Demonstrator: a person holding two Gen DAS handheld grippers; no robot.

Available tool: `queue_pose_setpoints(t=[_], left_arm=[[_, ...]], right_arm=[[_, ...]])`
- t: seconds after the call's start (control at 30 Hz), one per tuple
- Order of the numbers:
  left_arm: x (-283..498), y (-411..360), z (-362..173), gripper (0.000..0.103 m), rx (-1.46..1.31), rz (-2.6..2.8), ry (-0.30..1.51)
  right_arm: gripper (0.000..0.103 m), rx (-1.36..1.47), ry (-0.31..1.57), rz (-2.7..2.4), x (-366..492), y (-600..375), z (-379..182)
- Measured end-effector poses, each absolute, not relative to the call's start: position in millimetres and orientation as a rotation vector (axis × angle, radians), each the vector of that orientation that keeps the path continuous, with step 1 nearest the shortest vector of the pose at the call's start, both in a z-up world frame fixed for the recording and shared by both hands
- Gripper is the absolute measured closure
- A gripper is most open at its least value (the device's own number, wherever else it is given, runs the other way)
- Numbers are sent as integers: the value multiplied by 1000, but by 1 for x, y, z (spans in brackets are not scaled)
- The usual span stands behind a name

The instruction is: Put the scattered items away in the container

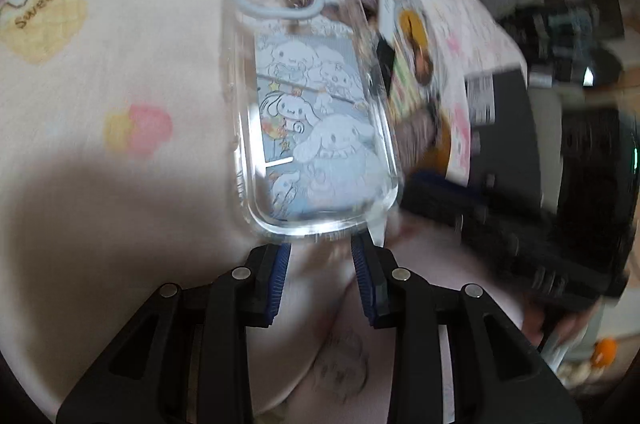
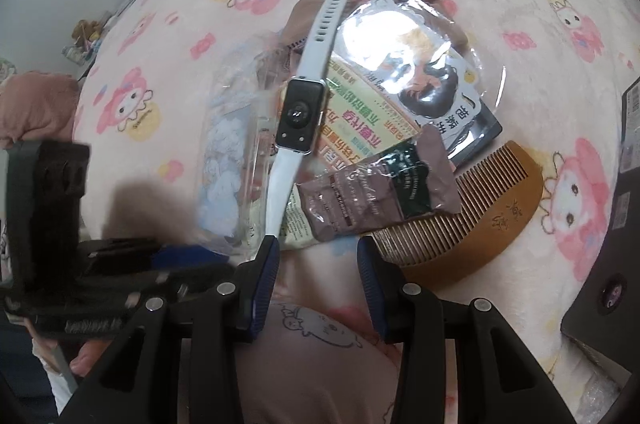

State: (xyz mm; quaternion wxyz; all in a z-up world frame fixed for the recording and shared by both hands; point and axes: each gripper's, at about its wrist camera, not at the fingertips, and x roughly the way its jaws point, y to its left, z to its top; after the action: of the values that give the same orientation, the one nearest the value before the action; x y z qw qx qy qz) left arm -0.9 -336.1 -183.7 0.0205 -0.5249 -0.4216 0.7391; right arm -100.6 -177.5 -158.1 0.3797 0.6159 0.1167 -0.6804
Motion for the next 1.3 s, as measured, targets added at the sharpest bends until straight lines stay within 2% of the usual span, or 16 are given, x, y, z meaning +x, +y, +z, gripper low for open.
queue_pose_setpoints(t=[0.07, 0.13, 0.23, 0.37, 0.53, 0.8, 1.1, 1.17, 1.3], left_arm=[[-4, -342, -179, 71, -1583, 2340, -1345], [-9, -339, -180, 68, -1615, 2322, -1311], [-10, -334, -185, 69, -1641, 2260, -1285], [-1, -347, -185, 68, -1510, 2164, -1409], [-4, -339, -186, 68, -1518, 2153, -1379], [5, -352, -190, 68, -1382, 2060, -1525], [-1, -329, -182, 68, -1500, 2158, -1372], [-2, -324, -184, 58, -1501, 2134, -1349], [-13, -320, -192, 58, -1543, 2108, -1345]], right_arm=[[66, 1574, 282, -1753, -102, -176, -158], [66, 1577, 252, -1767, -104, -176, -157], [66, 1587, 223, -1760, -107, -172, -158], [66, 1577, 208, -1797, -108, -163, -155], [66, 1557, 210, -1794, -107, -161, -147], [66, 1563, 216, -1793, -104, -160, -150], [68, 1542, 228, -1786, -102, -158, -149], [68, 1540, 225, -1773, -101, -160, -150], [68, 1556, 218, -1760, -101, -163, -154]])
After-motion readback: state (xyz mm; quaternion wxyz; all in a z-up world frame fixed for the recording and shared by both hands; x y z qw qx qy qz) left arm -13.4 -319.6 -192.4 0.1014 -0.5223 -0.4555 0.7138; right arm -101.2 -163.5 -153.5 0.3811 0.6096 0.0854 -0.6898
